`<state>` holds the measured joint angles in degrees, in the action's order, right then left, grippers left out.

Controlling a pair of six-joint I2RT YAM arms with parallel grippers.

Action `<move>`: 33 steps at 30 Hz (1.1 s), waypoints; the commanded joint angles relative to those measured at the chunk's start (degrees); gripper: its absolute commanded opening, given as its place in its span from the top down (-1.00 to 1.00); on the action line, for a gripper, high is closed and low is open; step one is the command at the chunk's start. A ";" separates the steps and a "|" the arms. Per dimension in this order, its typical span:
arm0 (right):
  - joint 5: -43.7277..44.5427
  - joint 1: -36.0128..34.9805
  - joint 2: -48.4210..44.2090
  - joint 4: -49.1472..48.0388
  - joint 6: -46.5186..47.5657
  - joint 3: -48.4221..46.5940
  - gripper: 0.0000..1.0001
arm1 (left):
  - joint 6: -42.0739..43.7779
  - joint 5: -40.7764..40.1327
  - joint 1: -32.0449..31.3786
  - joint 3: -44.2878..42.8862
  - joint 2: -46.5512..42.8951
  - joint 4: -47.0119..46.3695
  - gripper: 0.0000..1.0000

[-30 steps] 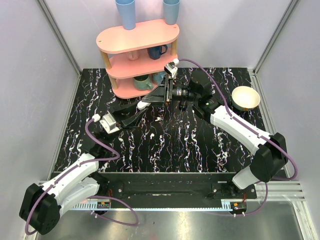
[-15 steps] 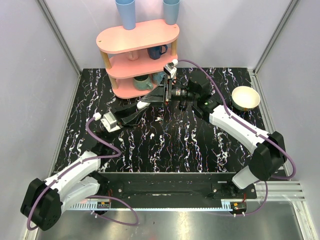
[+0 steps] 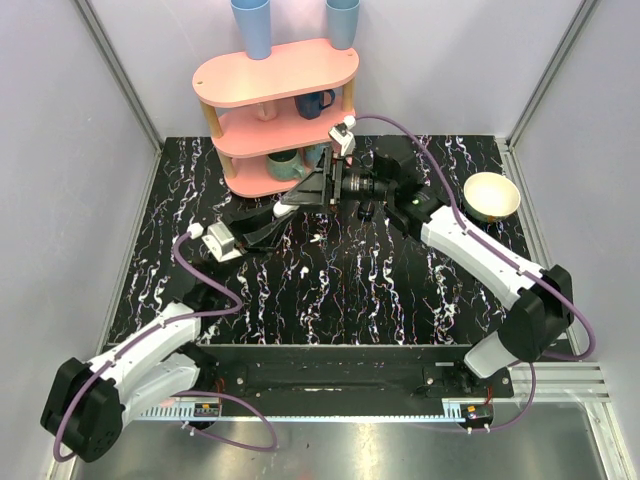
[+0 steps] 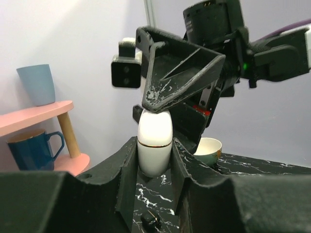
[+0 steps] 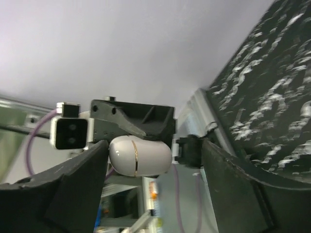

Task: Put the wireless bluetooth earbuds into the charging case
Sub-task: Pass from the right arm to the left, then open the charging case.

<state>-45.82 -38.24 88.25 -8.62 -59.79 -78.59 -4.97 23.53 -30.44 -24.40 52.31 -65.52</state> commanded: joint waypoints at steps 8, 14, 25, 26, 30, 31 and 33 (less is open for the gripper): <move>17.97 -0.17 -8.18 27.25 37.10 -10.27 -0.67 | -3.20 -7.01 0.11 1.38 -5.21 1.27 1.00; 19.46 -1.31 -7.74 30.95 41.33 -11.59 -0.64 | -4.78 -4.90 0.11 1.20 -4.42 0.30 1.00; 16.12 -3.16 -7.30 26.73 39.40 -11.33 -0.63 | -5.57 -0.06 0.03 0.06 -1.60 -1.98 1.00; 16.12 -3.16 -7.13 26.55 39.05 -11.24 -0.63 | -5.66 0.29 0.03 0.14 -1.51 -2.33 1.00; 17.17 -3.42 -6.51 26.55 38.52 -10.71 -0.62 | -5.66 1.78 -0.06 0.15 -0.99 -3.30 1.00; 17.17 -3.51 -6.42 26.64 38.43 -10.62 -0.62 | -5.75 1.78 0.02 0.32 -0.90 -3.91 1.00; 17.00 -3.51 -6.25 26.82 38.17 -10.36 -0.62 | -6.45 1.96 0.03 0.41 -0.37 -5.14 1.00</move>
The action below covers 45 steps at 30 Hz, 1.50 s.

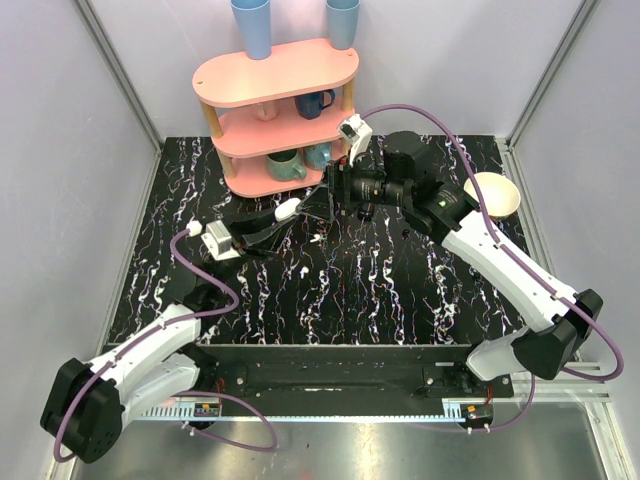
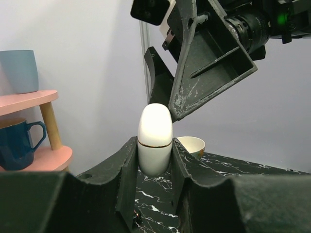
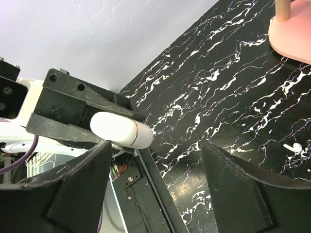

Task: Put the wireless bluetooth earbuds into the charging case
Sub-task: Open the charging case.

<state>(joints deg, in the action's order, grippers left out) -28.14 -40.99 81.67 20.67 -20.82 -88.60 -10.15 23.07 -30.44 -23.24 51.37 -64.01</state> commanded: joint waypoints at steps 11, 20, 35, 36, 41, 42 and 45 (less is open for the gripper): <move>1.16 -0.84 0.24 -2.47 -1.07 0.18 -0.58 | -3.21 6.71 0.03 -1.27 2.15 -10.26 1.00; 0.98 -0.84 0.95 -2.56 -0.98 0.18 -0.54 | -3.21 7.86 0.03 -1.36 1.97 -11.05 1.00; 3.53 -0.84 1.91 -2.30 -1.06 -0.17 -0.54 | -3.56 11.38 0.03 -2.42 2.41 -12.98 1.00; 3.53 -0.93 2.00 -2.38 -1.07 -0.17 -0.54 | -3.65 11.47 0.03 -2.42 2.59 -12.98 1.00; 4.14 -0.84 2.53 -2.30 -1.15 -0.61 -0.55 | -4.26 12.61 0.03 -2.59 2.42 -13.16 1.00; 4.15 -0.76 2.53 -2.30 -1.15 -0.79 -0.55 | -4.44 12.70 0.03 -2.59 2.41 -13.25 1.00; 4.50 -0.76 2.79 -2.47 -1.24 -1.14 -0.55 | -4.53 13.23 0.03 -2.59 2.24 -13.25 1.00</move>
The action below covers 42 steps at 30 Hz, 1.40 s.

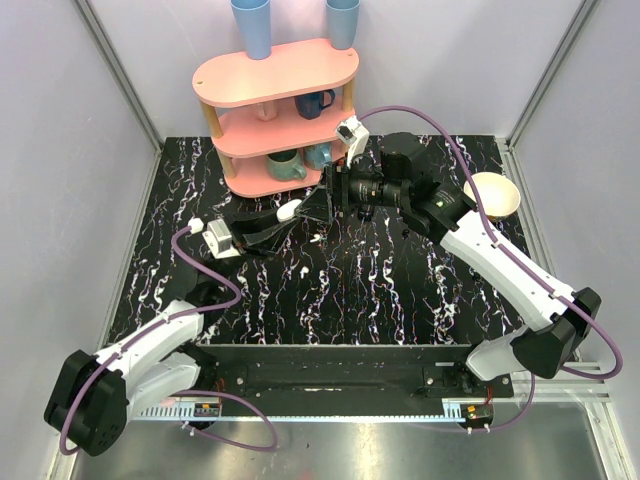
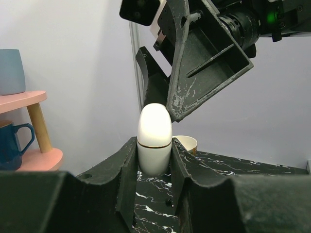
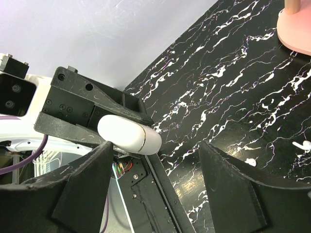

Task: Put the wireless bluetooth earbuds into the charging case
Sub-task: Open the charging case.

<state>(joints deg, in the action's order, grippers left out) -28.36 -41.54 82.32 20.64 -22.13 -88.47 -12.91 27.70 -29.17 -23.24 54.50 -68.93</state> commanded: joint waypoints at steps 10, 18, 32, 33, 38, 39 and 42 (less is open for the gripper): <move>4.80 -0.21 2.49 -2.45 -0.19 -1.97 -0.55 | -2.30 9.91 -1.24 -2.42 -1.59 -8.50 1.00; 5.16 -0.12 2.58 -2.80 -0.81 -2.06 -0.55 | -2.39 10.36 -1.24 -2.42 -2.12 -8.07 1.00; -0.64 -0.21 1.61 -1.58 3.67 -0.39 -0.54 | -2.21 4.55 -1.24 -2.68 -1.85 -7.98 1.00; -0.47 -0.21 1.61 -1.31 3.93 -0.48 -0.54 | -2.21 4.47 -1.24 -2.68 -1.85 -7.98 1.00; -0.11 -0.12 1.44 0.36 6.48 -0.39 -0.54 | -2.30 3.94 -1.24 -2.86 -1.85 -8.07 1.00; -0.20 -0.21 1.35 0.54 6.92 -0.39 -0.54 | -2.30 3.85 -1.24 -2.86 -1.85 -8.07 1.00; -1.60 -0.21 1.09 0.71 8.41 -0.39 -0.54 | -2.30 3.85 -1.24 -2.77 -1.68 -7.98 1.00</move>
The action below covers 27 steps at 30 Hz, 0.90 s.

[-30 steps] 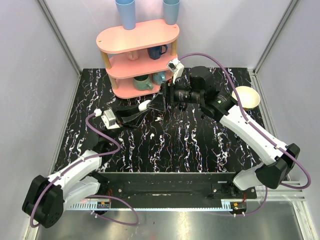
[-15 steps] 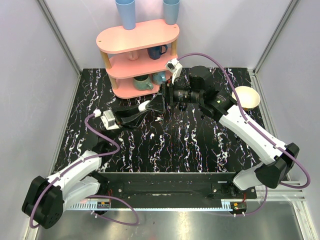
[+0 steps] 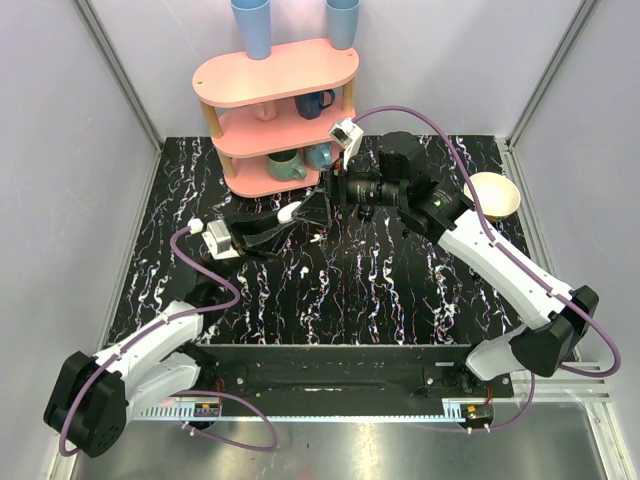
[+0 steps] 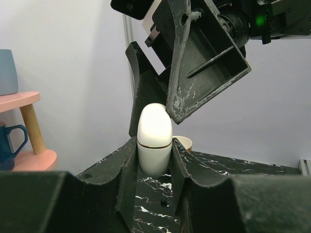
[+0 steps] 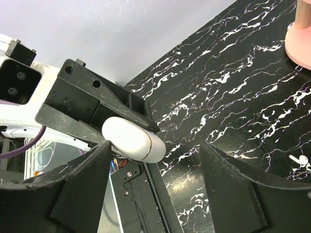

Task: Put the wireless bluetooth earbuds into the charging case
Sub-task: Open the charging case.

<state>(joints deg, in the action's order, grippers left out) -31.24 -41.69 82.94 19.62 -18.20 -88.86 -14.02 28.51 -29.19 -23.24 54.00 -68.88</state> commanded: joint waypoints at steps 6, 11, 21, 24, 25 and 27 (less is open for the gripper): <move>1.53 -0.14 0.30 2.18 5.63 0.09 -0.56 | -1.18 3.04 -1.22 -2.77 -0.82 -8.28 1.00; 2.41 -0.14 0.56 2.97 6.24 0.00 -0.54 | -1.27 3.13 -1.22 -2.95 -0.56 -8.46 1.00; 8.13 -0.14 0.73 3.94 6.07 -0.88 -0.55 | -1.36 4.80 -1.22 -3.39 -0.38 -8.29 1.00; 8.57 -0.23 0.74 3.41 5.02 -0.79 -0.55 | -1.36 6.64 -1.22 -3.47 -0.30 -8.20 1.00; 8.13 -0.14 0.65 2.71 4.58 -0.79 -0.55 | -1.36 7.08 -1.31 -3.47 -0.30 -8.20 1.00; 7.69 -0.14 0.47 1.92 3.79 -0.61 -0.56 | -1.27 8.13 -1.22 -3.39 -0.30 -8.11 1.00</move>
<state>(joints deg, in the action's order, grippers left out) -29.43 -42.04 82.94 23.49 -14.00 -88.86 -14.00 28.80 -29.34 -23.33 54.50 -68.90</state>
